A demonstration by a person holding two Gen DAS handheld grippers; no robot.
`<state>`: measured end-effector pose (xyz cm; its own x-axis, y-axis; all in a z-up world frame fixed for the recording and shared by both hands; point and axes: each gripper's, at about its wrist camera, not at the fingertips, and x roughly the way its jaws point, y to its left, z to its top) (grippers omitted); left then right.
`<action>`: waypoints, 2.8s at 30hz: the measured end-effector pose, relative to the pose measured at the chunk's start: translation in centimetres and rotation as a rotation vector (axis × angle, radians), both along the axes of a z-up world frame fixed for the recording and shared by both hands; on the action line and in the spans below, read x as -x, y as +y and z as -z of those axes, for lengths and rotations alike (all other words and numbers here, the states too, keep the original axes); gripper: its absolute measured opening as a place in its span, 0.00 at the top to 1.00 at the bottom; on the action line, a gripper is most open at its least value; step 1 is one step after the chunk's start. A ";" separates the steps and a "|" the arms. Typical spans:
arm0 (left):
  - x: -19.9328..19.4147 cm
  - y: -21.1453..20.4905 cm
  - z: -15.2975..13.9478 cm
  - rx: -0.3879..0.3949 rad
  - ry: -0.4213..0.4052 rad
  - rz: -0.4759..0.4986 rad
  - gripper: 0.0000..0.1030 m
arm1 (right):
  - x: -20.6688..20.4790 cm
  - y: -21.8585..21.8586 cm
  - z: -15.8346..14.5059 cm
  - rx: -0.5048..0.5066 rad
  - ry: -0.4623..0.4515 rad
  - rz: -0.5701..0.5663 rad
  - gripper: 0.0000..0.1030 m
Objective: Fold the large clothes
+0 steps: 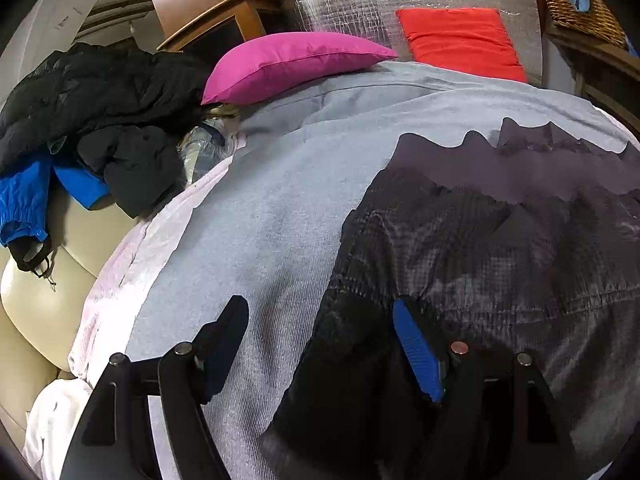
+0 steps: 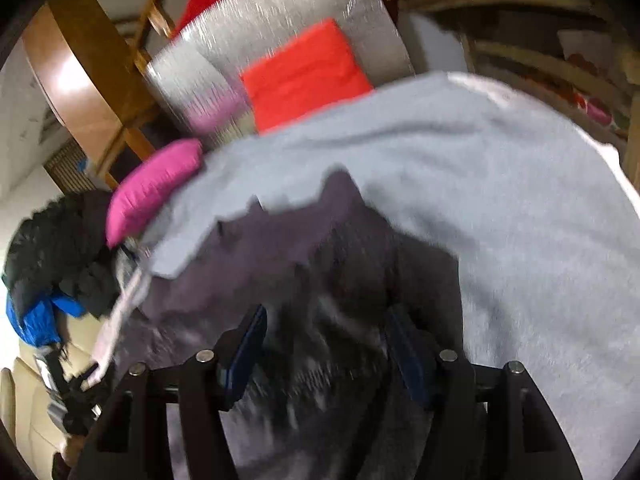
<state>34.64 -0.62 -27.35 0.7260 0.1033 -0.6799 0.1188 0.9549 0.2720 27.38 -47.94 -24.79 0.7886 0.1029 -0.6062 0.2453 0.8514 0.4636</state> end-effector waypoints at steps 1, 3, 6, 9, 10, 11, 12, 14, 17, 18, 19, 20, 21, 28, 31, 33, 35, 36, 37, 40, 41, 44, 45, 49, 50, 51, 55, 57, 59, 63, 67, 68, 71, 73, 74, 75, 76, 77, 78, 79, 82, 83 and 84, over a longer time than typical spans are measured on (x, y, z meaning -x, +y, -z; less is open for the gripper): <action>-0.1 0.0 0.0 -0.002 0.000 0.001 0.27 | -0.2 -0.2 -0.3 -0.001 -0.012 0.006 0.35; -0.3 -0.1 0.1 -0.007 0.001 -0.004 0.27 | -1.4 -0.6 -0.2 -0.005 0.007 0.010 0.35; -0.7 -0.2 0.2 -0.011 0.002 -0.007 0.27 | -3.6 -1.0 1.8 -0.048 0.111 0.006 0.35; -1.1 -0.3 0.3 -0.011 0.007 -0.011 0.27 | -5.1 -1.2 3.2 -0.051 0.189 -0.004 0.35; -1.2 -0.3 0.3 -0.008 0.009 -0.012 0.27 | -5.3 -1.2 3.2 -0.042 0.189 -0.008 0.35; -1.4 -0.3 0.3 -0.004 0.012 -0.012 0.27 | -5.4 -1.2 3.2 -0.041 0.189 -0.013 0.35; -1.6 -0.3 0.3 0.001 0.016 -0.011 0.27 | -5.4 -1.2 3.2 -0.047 0.187 -0.013 0.35; -2.2 0.1 0.1 0.043 0.035 -0.006 0.27 | -5.1 -1.3 3.0 -0.063 0.174 -0.012 0.35; -3.3 1.9 -0.6 0.179 0.061 -0.022 0.27 | -4.0 -2.0 1.8 -0.102 0.109 -0.004 0.35; -3.6 2.4 -0.8 0.217 0.062 -0.030 0.27 | -3.4 -2.3 1.3 -0.115 0.076 0.009 0.35; -3.9 2.9 -1.0 0.249 0.057 -0.037 0.27 | -2.9 -2.8 1.1 -0.123 0.053 0.020 0.33; -4.2 3.2 -1.3 0.267 0.051 -0.040 0.27 | -2.5 -3.2 0.9 -0.133 0.036 0.035 0.31; -4.5 3.3 -1.4 0.274 0.047 -0.040 0.27 | -2.3 -3.7 0.8 -0.144 0.027 0.052 0.29; -6.6 0.4 -0.6 0.221 0.113 0.003 0.27 | -4.6 -6.2 2.6 -0.230 0.112 0.075 0.29; -7.4 -0.9 1.0 0.155 0.157 0.009 0.26 | -6.1 -6.0 3.3 -0.225 0.158 0.052 0.28; -8.0 -1.0 1.5 0.167 0.175 -0.001 0.24 | -6.9 -5.6 4.0 -0.200 0.194 0.047 0.28; -8.3 -0.6 1.5 0.193 0.185 -0.023 0.21 | -7.4 -5.0 4.5 -0.181 0.218 0.016 0.28; -8.3 -0.4 1.5 0.210 0.189 -0.031 0.21 | -7.5 -4.8 4.4 -0.168 0.220 0.013 0.28; -8.2 -0.4 1.3 0.214 0.186 -0.037 0.21 | -7.4 -4.7 4.2 -0.160 0.213 0.013 0.28; -6.7 -0.7 0.3 0.195 0.142 -0.032 0.21 | -6.5 -5.0 3.5 -0.180 0.171 0.020 0.28; -5.9 -0.8 -0.2 0.185 0.115 -0.020 0.21 | -6.2 -5.2 3.3 -0.185 0.161 0.023 0.28; -3.6 -0.6 -1.7 0.169 0.026 0.006 0.21 | -4.3 -5.3 1.9 -0.170 0.099 0.038 0.28; -2.5 -0.6 -2.3 0.169 -0.004 0.018 0.21 | -3.3 -5.1 1.2 -0.160 0.065 0.035 0.28; 3.1 -1.3 -3.7 0.177 -0.063 0.080 0.21 | 1.2 -2.7 -1.6 -0.129 -0.049 -0.021 0.28; 4.2 -1.6 -3.7 0.174 -0.067 0.090 0.21 | 2.2 -1.7 -1.9 -0.141 -0.067 -0.045 0.28; 5.4 -1.9 -3.6 0.171 -0.064 0.100 0.21 | 3.0 -0.9 -2.0 -0.158 -0.079 -0.064 0.27; 9.6 -2.5 -2.5 0.204 -0.006 0.138 0.21 | 7.3 3.4 -0.7 -0.281 -0.085 -0.132 0.25; 10.6 -2.5 -1.8 0.229 0.045 0.138 0.21 | 9.2 5.1 0.4 -0.349 -0.096 -0.148 0.25; 11.0 -2.1 -1.1 0.275 0.112 0.125 0.21 | 10.5 6.6 1.9 -0.412 -0.071 -0.156 0.25; 10.4 -0.4 -0.1 0.400 0.209 0.076 0.21 | 10.7 7.8 4.9 -0.466 0.035 -0.145 0.25; 9.2 1.3 0.6 0.540 0.262 0.027 0.21 | 10.1 5.7 7.5 -0.580 0.079 -0.061 0.25; 8.7 1.6 0.8 0.556 0.270 0.016 0.21 | 10.0 5.2 8.1 -0.594 0.089 -0.030 0.25; 7.4 2.4 1.2 0.623 0.282 -0.029 0.21 | 9.7 3.2 9.6 -0.684 0.076 0.056 0.25; 6.2 3.1 1.1 0.667 0.278 -0.062 0.21 | 9.6 1.7 10.2 -0.754 0.029 0.104 0.25; 5.5 3.5 1.1 0.693 0.278 -0.070 0.20 | 9.4 1.5 10.3 -0.767 0.021 0.115 0.25; 5.1 3.4 1.2 0.712 0.282 -0.076 0.18 | 9.1 1.0 10.7 -0.787 0.013 0.134 0.25; 4.6 3.4 1.3 0.734 0.287 -0.084 0.17 | 9.0 0.8 11.0 -0.808 0.001 0.152 0.25; 4.1 3.5 1.4 0.756 0.287 -0.094 0.16 | 8.8 0.6 11.1 -0.826 -0.019 0.171 0.25; 3.8 3.6 1.6 0.774 0.288 -0.103 0.15 | 8.4 0.6 11.0 -0.822 -0.026 0.173 0.24; 3.6 3.6 1.8 0.789 0.287 -0.113 0.15 | 8.1 0.7 10.8 -0.809 -0.028 0.173 0.24; 3.2 3.4 1.9 0.815 0.278 -0.122 0.16 | 7.0 1.3 9.9 -0.716 -0.042 0.156 0.24; 3.3 3.5 1.6 0.817 0.264 -0.126 0.20 | 6.9 1.3 9.5 -0.678 -0.042 0.154 0.25; 3.4 3.4 1.4 0.811 0.251 -0.130 0.35 | 7.0 0.9 9.1 -0.644 -0.047 0.156 0.30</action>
<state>31.20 2.80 -28.71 0.5602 -0.4121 -0.7186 -0.0393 0.8533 -0.5200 20.36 -47.07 -33.88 0.8475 0.3160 -0.4264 0.3103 0.3568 0.8811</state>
